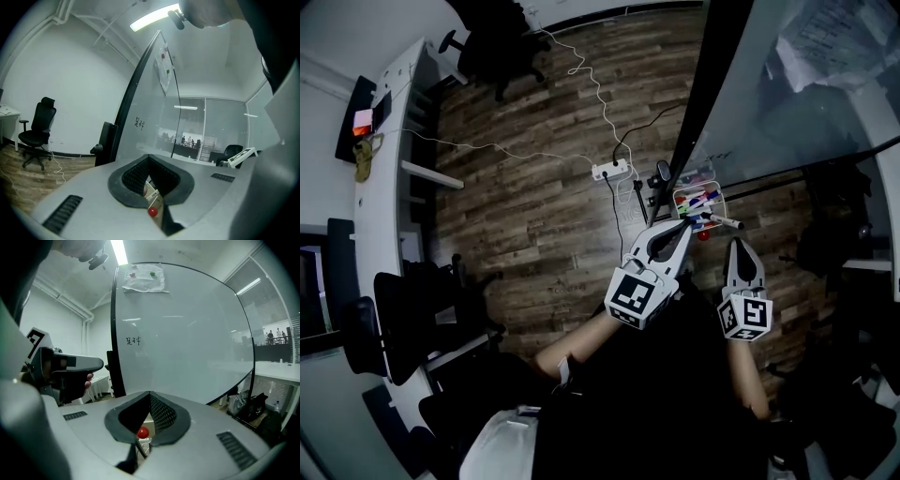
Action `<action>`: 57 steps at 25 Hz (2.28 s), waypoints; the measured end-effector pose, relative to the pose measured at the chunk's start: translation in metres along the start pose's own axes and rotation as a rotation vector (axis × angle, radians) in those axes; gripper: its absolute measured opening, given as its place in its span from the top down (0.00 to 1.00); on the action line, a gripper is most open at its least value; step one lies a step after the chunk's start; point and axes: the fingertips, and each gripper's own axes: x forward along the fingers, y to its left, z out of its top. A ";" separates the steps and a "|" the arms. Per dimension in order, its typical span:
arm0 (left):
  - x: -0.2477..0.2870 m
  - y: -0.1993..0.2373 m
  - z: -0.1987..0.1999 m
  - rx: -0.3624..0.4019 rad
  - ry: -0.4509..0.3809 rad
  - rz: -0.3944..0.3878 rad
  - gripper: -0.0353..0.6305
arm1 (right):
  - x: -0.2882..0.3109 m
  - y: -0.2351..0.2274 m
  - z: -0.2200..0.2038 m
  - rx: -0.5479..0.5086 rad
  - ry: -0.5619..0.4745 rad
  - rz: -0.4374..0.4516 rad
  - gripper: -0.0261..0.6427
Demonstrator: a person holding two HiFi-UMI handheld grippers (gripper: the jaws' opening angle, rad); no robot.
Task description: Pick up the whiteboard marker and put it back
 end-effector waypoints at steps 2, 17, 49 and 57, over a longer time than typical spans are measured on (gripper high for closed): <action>-0.007 0.001 0.002 -0.001 -0.003 -0.007 0.94 | -0.002 0.007 0.003 0.002 -0.008 -0.008 0.94; -0.046 -0.006 0.018 0.014 -0.031 -0.094 0.94 | -0.045 0.050 0.035 0.003 -0.087 -0.082 0.94; -0.024 -0.043 0.023 0.047 -0.043 -0.065 0.94 | -0.067 0.037 0.066 -0.022 -0.170 0.042 0.94; -0.019 -0.043 0.023 0.050 -0.048 -0.069 0.94 | -0.063 0.035 0.067 -0.025 -0.173 0.052 0.94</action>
